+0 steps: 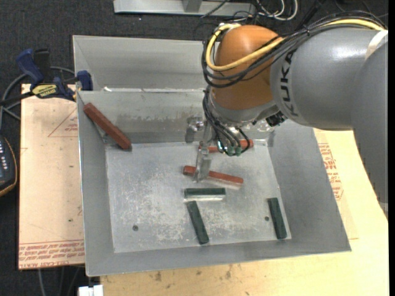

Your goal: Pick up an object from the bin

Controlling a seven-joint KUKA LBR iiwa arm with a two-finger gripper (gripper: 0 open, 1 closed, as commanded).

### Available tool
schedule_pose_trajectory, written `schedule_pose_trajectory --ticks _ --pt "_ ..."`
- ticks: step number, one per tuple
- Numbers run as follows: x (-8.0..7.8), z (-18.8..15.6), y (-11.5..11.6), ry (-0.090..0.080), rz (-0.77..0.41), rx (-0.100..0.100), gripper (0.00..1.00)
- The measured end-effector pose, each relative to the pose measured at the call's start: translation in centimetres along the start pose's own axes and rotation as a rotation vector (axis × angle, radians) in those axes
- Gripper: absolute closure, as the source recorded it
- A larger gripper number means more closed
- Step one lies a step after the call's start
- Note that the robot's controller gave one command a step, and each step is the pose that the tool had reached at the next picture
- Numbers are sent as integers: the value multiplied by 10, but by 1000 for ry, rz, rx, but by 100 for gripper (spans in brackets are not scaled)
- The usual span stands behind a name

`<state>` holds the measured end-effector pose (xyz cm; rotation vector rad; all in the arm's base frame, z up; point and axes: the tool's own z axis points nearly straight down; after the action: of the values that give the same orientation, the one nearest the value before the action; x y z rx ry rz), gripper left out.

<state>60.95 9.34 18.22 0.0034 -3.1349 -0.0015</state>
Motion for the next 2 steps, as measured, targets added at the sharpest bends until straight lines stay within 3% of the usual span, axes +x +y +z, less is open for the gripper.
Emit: schedule_pose_trajectory --ticks 1,2 --pt "24 117 -54 0 25 1 0" --pt "21 112 -52 -8 22 -1 100"
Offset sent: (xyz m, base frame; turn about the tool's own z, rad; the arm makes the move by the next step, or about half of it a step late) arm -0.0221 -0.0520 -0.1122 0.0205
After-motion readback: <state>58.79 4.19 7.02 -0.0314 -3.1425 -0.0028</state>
